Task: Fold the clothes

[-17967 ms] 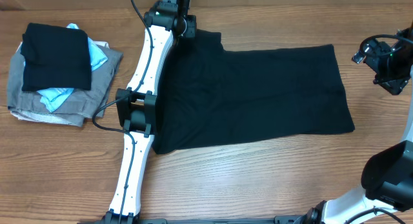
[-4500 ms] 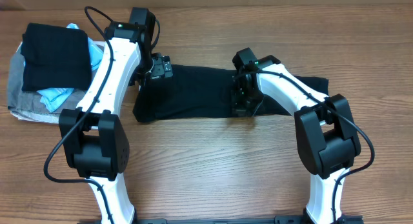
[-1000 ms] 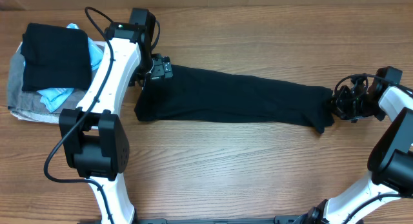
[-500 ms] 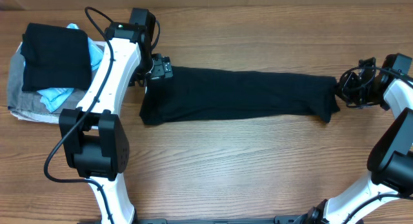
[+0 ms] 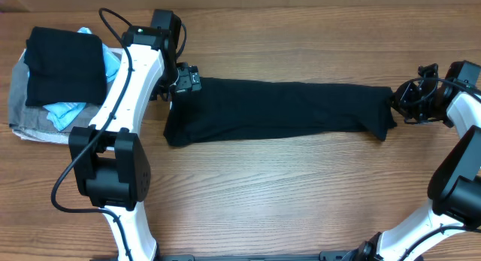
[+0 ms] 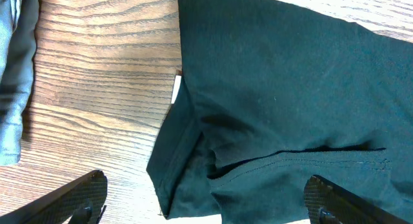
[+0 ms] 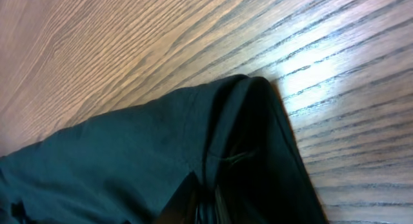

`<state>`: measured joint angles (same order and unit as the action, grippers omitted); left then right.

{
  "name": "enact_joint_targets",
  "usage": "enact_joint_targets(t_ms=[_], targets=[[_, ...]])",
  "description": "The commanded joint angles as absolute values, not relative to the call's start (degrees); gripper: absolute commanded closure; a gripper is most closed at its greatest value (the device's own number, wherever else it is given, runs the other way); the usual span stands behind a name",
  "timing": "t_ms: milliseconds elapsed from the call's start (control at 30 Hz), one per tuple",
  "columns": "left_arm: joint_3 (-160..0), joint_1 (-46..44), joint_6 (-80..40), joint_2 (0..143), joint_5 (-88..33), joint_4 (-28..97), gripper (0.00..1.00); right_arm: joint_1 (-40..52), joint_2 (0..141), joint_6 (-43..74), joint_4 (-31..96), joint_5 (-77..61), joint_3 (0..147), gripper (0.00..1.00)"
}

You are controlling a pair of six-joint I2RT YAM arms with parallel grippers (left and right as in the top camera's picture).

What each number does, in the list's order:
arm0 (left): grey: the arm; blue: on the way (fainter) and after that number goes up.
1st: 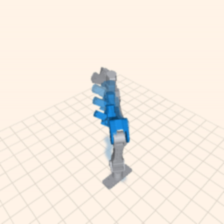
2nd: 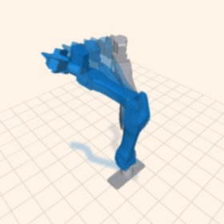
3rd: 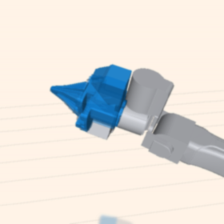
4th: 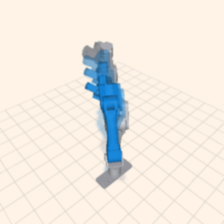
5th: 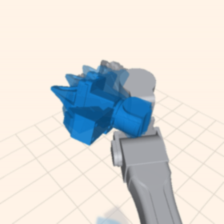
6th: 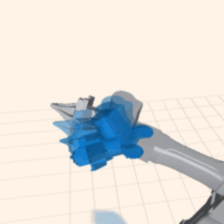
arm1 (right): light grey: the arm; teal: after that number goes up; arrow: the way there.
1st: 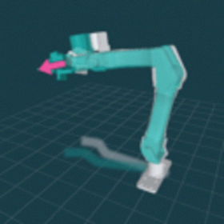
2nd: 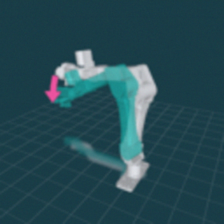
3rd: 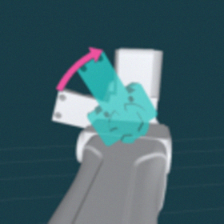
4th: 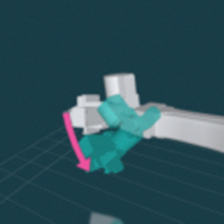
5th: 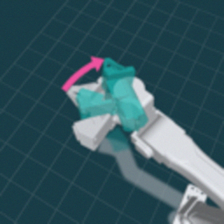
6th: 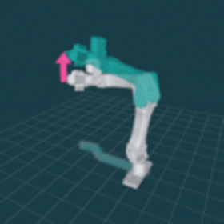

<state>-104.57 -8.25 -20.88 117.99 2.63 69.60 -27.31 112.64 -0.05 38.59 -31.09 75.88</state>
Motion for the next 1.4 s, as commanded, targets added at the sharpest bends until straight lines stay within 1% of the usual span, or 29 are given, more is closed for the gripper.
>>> enact_joint_targets(t_ms=[0,367,433,567,767,800,833,867,933,967,1067,1167,1200,1267,1367], targets=[[-104.25,-8.38,-21.45,117.75,2.98,69.58,0.00,-26.55,111.66,-0.49,38.17,-30.39,77.25,0.88],[-104.25,-8.38,-21.45,117.75,2.98,69.58,0.00,-21.82,111.66,-0.49,36.51,-20.95,77.23,0.87],[-104.25,-8.38,-21.45,117.75,2.98,69.58,0.00,-21.34,111.66,-0.47,36.21,-19.18,77.23,0.89],[-104.25,-8.38,-21.45,117.75,2.98,69.58,0.00,-21.21,111.66,-0.47,34.81,-17.08,77.23,0.96],[-104.25,-8.38,-21.45,117.75,2.98,69.58,0.00,-21.21,111.66,-0.43,31.92,-16.23,77.23,0.96],[-104.25,-8.38,-21.45,117.75,2.98,69.58,0.00,-21.21,111.66,-0.43,31.90,-16.58,77.23,0.95],[-104.25,-8.38,-21.45,117.75,2.98,69.58,0.00,-21.21,111.66,-0.27,31.97,-16.60,77.23,0.90],[-104.25,-8.38,-21.45,117.75,2.98,69.58,0.00,-21.21,111.66,-0.19,32.01,-16.58,77.23,0.89],[-104.25,-8.38,-21.45,117.75,2.98,69.58,0.00,-21.21,111.66,-0.23,31.90,-16.51,77.23,0.87],[-104.25,-8.38,-21.45,117.75,2.98,69.58,0.00,-21.21,111.66,-0.25,31.66,-16.47,77.23,0.84],[-104.25,-8.38,-21.45,117.75,2.98,69.58,0.00,-21.21,111.68,-0.25,30.87,-13.80,77.21,0.82],[-104.25,-8.38,-21.45,117.75,2.98,69.58,0.00,-21.21,112.31,-0.23,30.63,-9.32,77.23,0.73],[-104.25,-8.38,-21.45,117.75,2.98,69.58,0.00,-21.21,112.38,-0.03,30.72,-8.51,77.21,0.72],[-104.25,-8.38,-21.45,117.75,2.98,69.58,0.00,-21.23,111.90,1.48,32.10,-9.61,77.67,0.70],[-104.25,-8.38,-21.45,117.75,2.98,69.58,0.00,-21.23,110.10,3.27,35.55,-15.81,79.83,0.67]])
